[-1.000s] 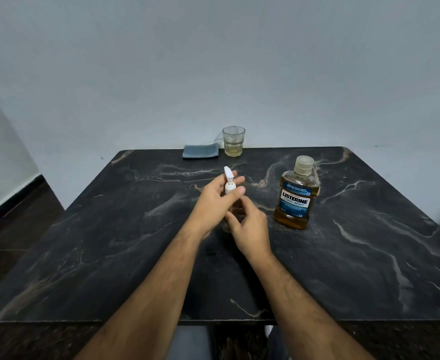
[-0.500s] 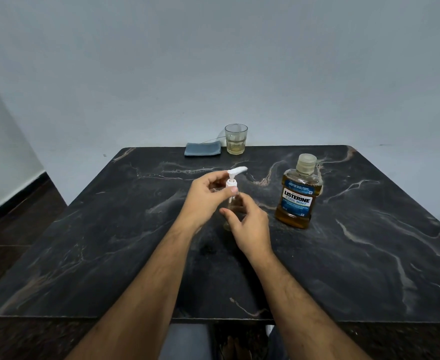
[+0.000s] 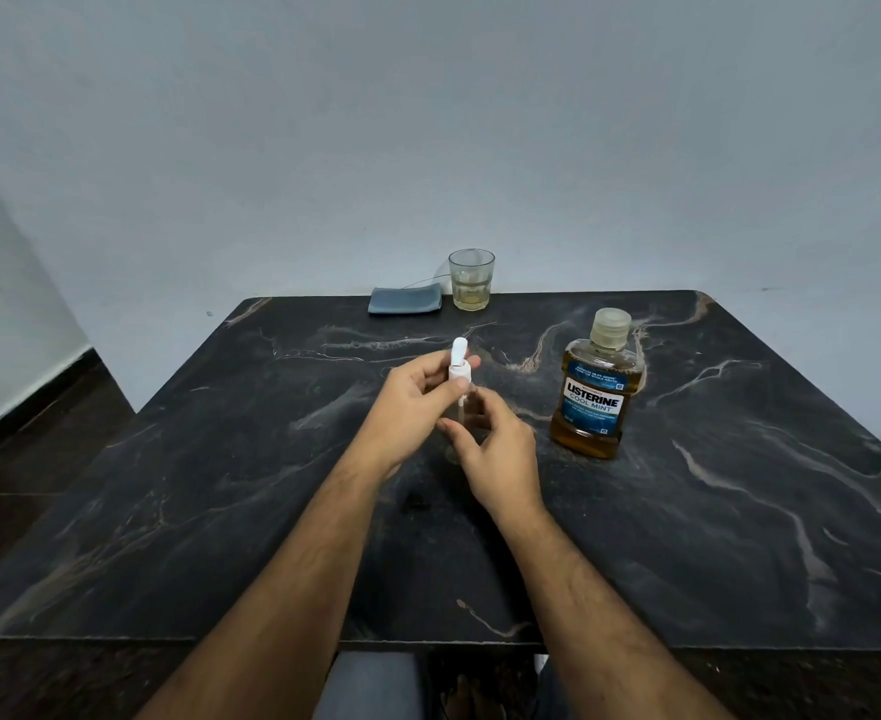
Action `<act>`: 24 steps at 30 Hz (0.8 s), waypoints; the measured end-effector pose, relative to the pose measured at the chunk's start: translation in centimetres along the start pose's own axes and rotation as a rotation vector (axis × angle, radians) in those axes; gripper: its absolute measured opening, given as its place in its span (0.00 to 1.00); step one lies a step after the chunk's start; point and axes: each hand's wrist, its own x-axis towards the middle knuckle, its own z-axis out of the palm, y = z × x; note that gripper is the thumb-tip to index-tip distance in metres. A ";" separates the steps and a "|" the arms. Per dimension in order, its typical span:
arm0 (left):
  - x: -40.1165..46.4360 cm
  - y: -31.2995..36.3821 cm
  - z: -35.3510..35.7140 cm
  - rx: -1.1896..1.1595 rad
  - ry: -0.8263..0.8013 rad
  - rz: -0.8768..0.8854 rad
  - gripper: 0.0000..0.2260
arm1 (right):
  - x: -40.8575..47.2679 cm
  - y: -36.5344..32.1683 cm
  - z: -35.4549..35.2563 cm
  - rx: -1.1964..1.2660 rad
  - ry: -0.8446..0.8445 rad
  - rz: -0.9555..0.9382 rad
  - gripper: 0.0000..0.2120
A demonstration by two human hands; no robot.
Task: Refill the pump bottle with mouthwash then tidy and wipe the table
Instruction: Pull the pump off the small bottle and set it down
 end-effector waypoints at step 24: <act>1.8 5.4 -0.8 -0.227 0.396 0.149 0.10 | 0.2 0.1 0.1 -0.009 -0.023 0.071 0.20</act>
